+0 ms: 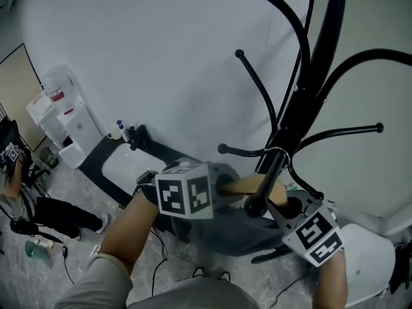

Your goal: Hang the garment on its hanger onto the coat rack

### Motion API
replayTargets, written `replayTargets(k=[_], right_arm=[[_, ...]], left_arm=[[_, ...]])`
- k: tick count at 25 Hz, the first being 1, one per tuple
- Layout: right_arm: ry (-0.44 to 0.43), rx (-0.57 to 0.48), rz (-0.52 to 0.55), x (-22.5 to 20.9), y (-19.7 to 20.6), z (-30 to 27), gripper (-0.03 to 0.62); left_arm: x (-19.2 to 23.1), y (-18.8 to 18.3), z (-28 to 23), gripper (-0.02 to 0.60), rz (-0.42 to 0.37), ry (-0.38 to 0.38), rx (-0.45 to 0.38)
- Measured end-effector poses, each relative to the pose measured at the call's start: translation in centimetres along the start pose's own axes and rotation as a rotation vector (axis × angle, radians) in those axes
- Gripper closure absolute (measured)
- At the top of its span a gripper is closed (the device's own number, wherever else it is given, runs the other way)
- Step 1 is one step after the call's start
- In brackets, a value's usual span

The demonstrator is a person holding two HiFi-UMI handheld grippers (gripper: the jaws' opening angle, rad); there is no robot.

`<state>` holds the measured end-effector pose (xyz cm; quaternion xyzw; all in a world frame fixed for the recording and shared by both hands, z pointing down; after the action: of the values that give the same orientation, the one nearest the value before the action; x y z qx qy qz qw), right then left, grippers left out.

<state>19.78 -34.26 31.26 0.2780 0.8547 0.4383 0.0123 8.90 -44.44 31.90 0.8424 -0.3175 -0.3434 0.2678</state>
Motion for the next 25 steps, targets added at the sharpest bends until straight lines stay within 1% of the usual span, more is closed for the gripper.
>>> replayTargets(k=[2, 3, 5, 7, 9, 10, 11, 12, 13, 15, 17, 20, 23, 25], right_arm=[[0.06, 0.043, 0.027, -0.5, 0.7, -1.0, 0.577], [0.077, 0.059, 0.04, -0.6, 1.1, -1.4, 0.576], [0.086, 0.074, 0.046, -0.9, 1.9, -2.0, 0.576], [0.082, 0.08, 0.026, -0.9, 2.4, -2.3, 0.576], [0.094, 0.091, 0.045, -0.7, 2.9, -2.6, 0.569], [0.107, 0.103, 0.07, -0.6, 3.2, -2.8, 0.546], [0.123, 0.117, 0.094, -0.5, 3.5, -3.1, 0.508], [0.144, 0.129, 0.111, -0.6, 3.9, -3.3, 0.455], [0.17, 0.132, 0.114, -0.8, 4.3, -3.5, 0.417], [0.209, 0.092, 0.073, -1.4, 4.8, -3.7, 0.414], [0.231, 0.052, 0.027, -1.5, 5.0, -3.5, 0.414], [0.302, 0.015, 0.034, -0.9, 5.5, -2.3, 0.414], [0.377, -0.064, 0.047, -0.4, 5.7, 0.1, 0.414], [0.366, -0.106, 0.061, 0.5, 5.5, 1.2, 0.416]], left_arm=[[0.4, 0.8, -1.1, 0.577, 0.004, -0.004, 0.019], [0.6, 1.1, -1.6, 0.577, 0.006, -0.004, 0.027], [0.7, 1.6, -2.4, 0.575, 0.009, -0.003, 0.044], [0.6, 1.9, -3.0, 0.575, 0.009, -0.011, 0.067], [0.3, 2.3, -3.5, 0.572, 0.006, -0.028, 0.1], [0.2, 2.6, -3.7, 0.56, 0.003, -0.039, 0.12], [0.1, 2.9, -3.8, 0.524, 0.003, -0.052, 0.139], [0.1, 3.3, -3.9, 0.472, 0.007, -0.068, 0.153], [0.2, 3.6, -3.9, 0.44, 0.019, -0.083, 0.154], [0.5, 4.1, -3.7, 0.44, 0.073, -0.102, 0.122], [0.3, 4.4, -3.3, 0.44, 0.118, -0.122, 0.098], [-0.4, 4.6, -2.1, 0.44, 0.149, -0.193, 0.098], [-1.2, 4.4, -0.6, 0.44, 0.183, -0.289, 0.092], [-2.1, 3.8, 0.1, 0.456, 0.217, -0.328, 0.065]])
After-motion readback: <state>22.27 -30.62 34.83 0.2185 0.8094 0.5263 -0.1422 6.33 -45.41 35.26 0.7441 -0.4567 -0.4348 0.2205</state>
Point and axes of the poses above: the fingertips, and each gripper's own axes: z backward along the fingers, x to its left, y out of its underside, the point moved 8 cm from there along z, backward along the fingers, and after that the axes turned 7 degrees about -z, right-handed, at the moved point
